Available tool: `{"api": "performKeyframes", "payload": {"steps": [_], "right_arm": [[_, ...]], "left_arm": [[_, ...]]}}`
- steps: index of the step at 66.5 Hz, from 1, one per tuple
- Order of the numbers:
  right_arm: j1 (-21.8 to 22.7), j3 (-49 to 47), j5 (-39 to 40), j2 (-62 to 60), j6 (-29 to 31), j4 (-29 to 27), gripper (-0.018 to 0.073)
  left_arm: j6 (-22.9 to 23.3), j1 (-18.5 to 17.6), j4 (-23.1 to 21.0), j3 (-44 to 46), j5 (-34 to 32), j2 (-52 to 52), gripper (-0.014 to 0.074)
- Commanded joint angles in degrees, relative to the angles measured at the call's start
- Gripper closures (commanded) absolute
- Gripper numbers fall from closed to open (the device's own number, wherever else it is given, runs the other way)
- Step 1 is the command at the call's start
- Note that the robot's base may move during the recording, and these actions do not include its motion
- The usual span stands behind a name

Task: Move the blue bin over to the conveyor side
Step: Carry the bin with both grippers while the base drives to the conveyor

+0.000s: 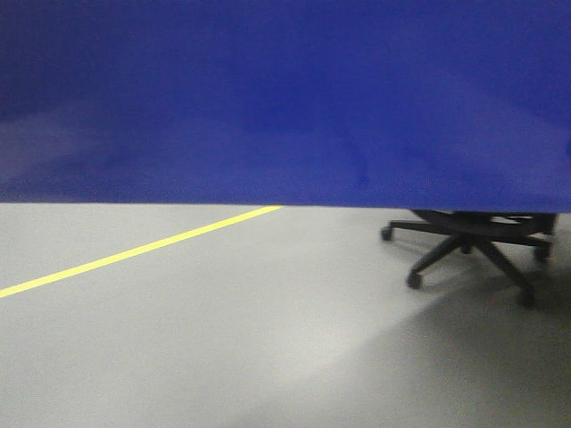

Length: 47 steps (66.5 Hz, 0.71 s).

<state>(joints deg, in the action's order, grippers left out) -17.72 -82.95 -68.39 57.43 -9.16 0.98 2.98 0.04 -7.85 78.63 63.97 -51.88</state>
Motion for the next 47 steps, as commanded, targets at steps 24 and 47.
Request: {"api": "performKeyframes", "payload": {"steps": [24,47], "right_arm": [[0.43,-0.75,4.61,-1.05,0.64,5.82,0.064],[0.43,-0.75,4.61,-1.05,0.64,5.82,0.064]], "left_arm": [[-0.76,-0.04,3.23,0.92,-5.47,0.76,0.0615],[-0.76,-0.04,3.23,0.92,-5.47,0.76,0.0615]]}}
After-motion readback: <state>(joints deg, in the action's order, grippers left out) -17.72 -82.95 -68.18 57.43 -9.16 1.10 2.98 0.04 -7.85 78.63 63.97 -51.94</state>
